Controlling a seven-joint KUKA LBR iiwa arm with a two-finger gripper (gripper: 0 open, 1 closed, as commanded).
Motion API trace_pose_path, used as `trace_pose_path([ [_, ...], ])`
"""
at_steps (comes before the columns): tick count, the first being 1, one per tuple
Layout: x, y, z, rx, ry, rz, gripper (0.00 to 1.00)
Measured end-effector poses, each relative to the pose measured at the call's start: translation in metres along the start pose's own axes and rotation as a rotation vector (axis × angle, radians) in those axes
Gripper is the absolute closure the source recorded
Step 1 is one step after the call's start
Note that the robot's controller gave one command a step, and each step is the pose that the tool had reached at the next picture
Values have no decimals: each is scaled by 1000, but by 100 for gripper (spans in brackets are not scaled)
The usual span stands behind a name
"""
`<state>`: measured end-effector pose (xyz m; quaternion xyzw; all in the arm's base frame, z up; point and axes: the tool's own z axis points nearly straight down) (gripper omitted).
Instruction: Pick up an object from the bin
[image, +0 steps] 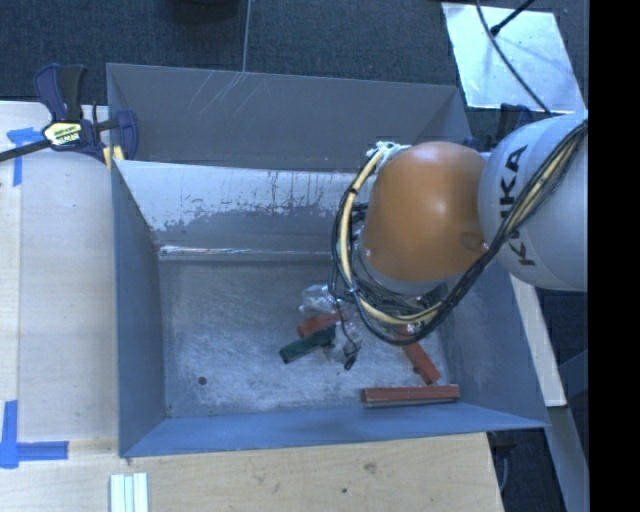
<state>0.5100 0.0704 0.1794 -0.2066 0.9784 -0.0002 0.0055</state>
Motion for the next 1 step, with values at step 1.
trace_pose_path([
  [1,-30,-6,-107,-2,3,-411,100],
])
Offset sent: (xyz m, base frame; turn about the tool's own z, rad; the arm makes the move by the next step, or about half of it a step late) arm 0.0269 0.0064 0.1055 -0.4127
